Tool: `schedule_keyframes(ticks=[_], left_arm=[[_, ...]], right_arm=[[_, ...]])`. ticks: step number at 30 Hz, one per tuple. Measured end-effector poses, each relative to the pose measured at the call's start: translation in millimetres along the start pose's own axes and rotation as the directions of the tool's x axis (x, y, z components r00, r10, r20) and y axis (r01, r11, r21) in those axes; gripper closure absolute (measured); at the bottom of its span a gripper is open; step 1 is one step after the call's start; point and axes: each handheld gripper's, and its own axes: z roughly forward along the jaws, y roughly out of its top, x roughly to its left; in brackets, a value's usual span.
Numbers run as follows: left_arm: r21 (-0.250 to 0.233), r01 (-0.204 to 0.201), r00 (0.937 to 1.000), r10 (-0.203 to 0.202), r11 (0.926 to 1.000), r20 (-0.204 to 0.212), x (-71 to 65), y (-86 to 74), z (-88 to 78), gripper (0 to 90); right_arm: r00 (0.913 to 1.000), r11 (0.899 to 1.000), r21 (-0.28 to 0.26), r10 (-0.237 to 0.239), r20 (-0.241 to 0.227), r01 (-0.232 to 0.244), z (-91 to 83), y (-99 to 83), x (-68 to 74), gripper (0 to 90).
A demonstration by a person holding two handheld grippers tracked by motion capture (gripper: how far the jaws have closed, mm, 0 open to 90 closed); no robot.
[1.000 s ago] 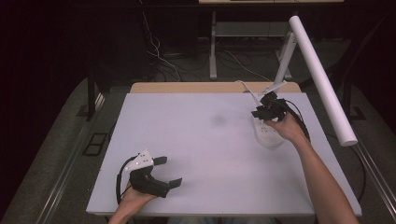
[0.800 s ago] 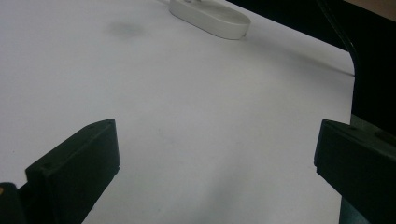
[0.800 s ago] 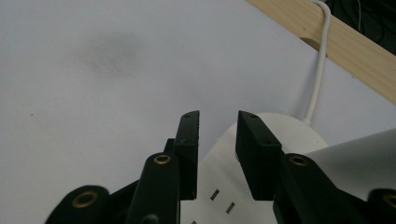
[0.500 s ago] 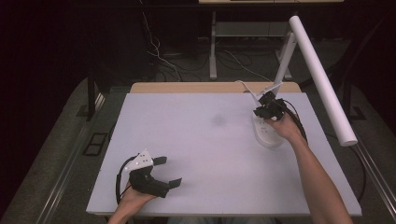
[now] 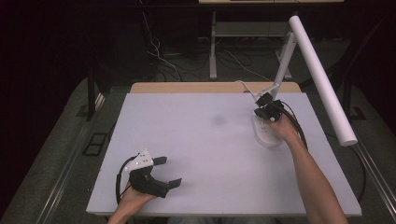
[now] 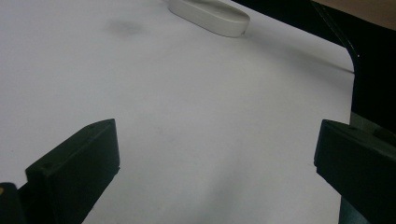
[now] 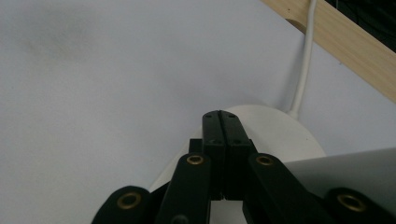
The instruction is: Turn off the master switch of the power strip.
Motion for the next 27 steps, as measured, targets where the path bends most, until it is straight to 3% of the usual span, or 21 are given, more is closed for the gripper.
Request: schedule_keyframes(ticks=[16,27], left_arm=[[0.001,-0.004,1.0,0.004,1.0,0.001,-0.3,0.1,-0.4,0.0],[-0.001,-0.005,1.0,0.005,1.0,-0.002,-0.1,-0.3,-1.9,0.0]], right_arm=[[0.9984,0.999,0.026,-0.035,0.045,0.034,4.4,2.3,8.1,89.2],[0.9907,0.994,0.076,-0.085,0.106,0.077,9.7,9.9,16.1,89.4]])
